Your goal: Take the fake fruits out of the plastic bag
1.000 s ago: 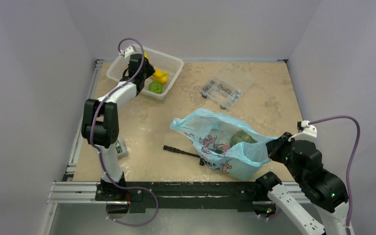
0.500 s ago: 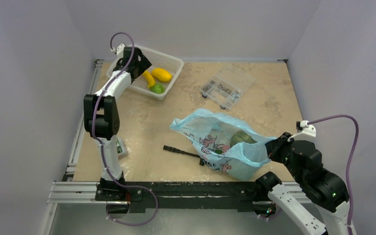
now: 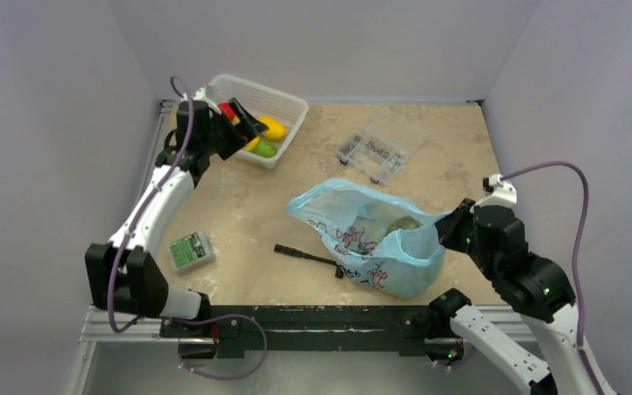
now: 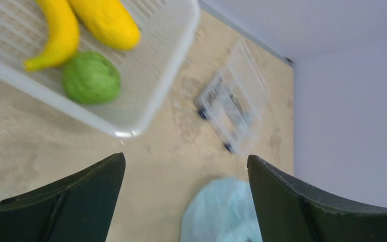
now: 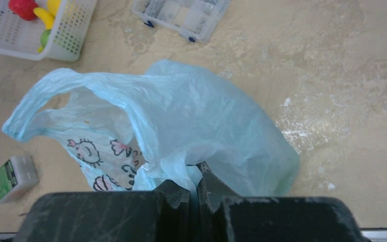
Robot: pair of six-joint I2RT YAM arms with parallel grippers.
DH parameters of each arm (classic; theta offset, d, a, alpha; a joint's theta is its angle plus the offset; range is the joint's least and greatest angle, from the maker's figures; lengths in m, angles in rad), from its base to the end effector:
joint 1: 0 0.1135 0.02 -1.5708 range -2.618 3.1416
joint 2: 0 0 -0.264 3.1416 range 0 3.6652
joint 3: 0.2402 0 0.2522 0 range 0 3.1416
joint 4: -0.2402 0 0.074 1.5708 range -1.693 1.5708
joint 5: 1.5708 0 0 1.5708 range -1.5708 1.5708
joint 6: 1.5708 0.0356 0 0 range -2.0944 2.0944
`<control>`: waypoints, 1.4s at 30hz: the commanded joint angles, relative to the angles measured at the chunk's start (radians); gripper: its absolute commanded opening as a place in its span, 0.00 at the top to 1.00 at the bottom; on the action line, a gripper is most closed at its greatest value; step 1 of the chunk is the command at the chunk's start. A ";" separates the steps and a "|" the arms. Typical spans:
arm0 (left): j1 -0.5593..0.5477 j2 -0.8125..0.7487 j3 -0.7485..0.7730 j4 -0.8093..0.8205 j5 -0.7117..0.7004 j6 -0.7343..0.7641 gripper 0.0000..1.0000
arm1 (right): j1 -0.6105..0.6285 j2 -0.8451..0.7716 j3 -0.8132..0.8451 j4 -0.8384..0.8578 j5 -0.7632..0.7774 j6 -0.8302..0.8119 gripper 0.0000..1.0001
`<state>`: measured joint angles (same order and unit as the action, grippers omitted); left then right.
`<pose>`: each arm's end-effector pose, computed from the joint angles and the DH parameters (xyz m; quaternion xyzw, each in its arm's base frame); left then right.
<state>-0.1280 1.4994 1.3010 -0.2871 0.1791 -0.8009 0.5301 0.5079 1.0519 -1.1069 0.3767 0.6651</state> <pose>0.3459 -0.0509 0.3365 -0.2380 0.8203 -0.2989 0.4255 0.0571 0.0183 0.3629 0.1482 0.8521 0.1314 0.4844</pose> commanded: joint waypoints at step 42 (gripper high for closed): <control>-1.075 -0.151 0.034 -0.045 -0.226 0.332 0.21 | 0.001 0.264 0.226 -0.017 0.080 -0.197 0.26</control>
<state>-1.1946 1.3136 1.3075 -0.3935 0.1867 -0.4988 0.5301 0.7795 1.2617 -1.0622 0.4019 0.4217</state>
